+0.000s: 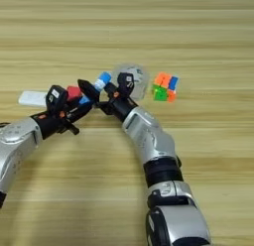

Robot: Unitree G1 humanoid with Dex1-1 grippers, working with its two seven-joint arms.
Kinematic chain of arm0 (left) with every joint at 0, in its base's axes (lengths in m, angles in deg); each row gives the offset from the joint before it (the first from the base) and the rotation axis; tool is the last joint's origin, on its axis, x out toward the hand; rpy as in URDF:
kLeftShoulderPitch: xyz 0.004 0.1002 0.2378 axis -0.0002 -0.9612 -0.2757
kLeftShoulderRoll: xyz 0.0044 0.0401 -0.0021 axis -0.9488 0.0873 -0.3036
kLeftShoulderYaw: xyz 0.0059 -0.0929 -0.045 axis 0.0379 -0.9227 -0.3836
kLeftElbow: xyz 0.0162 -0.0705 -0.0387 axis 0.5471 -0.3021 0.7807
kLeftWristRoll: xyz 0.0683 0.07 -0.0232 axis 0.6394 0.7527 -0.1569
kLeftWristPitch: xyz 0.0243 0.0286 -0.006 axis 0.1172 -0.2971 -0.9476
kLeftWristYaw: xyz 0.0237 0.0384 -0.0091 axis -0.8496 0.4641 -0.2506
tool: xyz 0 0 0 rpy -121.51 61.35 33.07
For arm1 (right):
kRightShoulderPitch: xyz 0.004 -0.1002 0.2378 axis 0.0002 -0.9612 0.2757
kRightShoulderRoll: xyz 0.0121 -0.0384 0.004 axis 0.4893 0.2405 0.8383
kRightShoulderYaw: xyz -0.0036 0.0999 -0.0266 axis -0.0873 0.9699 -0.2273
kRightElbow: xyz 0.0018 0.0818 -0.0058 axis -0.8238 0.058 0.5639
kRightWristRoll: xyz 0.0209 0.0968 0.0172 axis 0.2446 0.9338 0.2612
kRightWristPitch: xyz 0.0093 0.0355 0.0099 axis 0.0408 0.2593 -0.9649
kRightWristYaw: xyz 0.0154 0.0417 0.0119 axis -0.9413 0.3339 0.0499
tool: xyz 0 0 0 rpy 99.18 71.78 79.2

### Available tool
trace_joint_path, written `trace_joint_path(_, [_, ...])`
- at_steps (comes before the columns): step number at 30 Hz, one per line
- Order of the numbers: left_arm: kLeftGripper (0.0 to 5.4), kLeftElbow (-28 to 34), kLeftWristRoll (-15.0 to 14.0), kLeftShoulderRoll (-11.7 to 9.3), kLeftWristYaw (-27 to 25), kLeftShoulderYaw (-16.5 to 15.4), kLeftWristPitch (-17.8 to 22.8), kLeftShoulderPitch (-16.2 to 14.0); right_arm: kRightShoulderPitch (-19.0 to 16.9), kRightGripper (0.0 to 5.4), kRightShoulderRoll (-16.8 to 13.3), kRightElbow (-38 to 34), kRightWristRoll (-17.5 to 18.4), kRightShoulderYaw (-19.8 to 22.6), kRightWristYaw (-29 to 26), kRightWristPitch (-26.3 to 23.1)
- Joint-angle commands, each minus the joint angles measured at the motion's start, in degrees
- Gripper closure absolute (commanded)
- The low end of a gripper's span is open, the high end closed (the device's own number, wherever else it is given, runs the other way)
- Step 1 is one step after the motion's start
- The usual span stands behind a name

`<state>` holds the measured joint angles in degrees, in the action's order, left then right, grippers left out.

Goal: Move the objects on the table

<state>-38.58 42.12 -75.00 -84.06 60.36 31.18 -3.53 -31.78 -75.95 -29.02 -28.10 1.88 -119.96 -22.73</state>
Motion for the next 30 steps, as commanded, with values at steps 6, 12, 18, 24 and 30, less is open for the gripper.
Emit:
trace_joint_path(6, [4.09, -0.56, -0.29, -0.16, -0.37, 0.25, 0.48, 1.15, 0.61, 1.44, 0.38, -2.8, 1.79, 0.01, -0.5, -2.47])
trace_joint_path(12, [4.09, -0.6, -0.28, -0.08, -0.26, 0.14, 0.46, 1.15, 0.38, 2.12, 0.41, -3.46, 1.61, -0.03, -0.43, -2.74])
trace_joint_path(18, [4.09, -0.74, -0.34, -0.13, -0.13, -0.23, 0.35, 1.27, 0.19, 2.74, 0.43, -3.84, 1.5, -0.16, -0.41, -2.81])
trace_joint_path(24, [4.09, -0.81, -0.45, -0.13, -0.05, -0.6, 0.26, 1.48, 0.2, 3.41, 0.35, -3.71, 1.41, -0.11, -0.36, -2.84])
trace_joint_path(30, [4.09, -0.74, -0.46, -0.06, 0.05, -0.62, 0.3, 1.48, 0.1, 3.88, 0.26, -3.89, 1.47, -0.24, -0.38, -2.92])
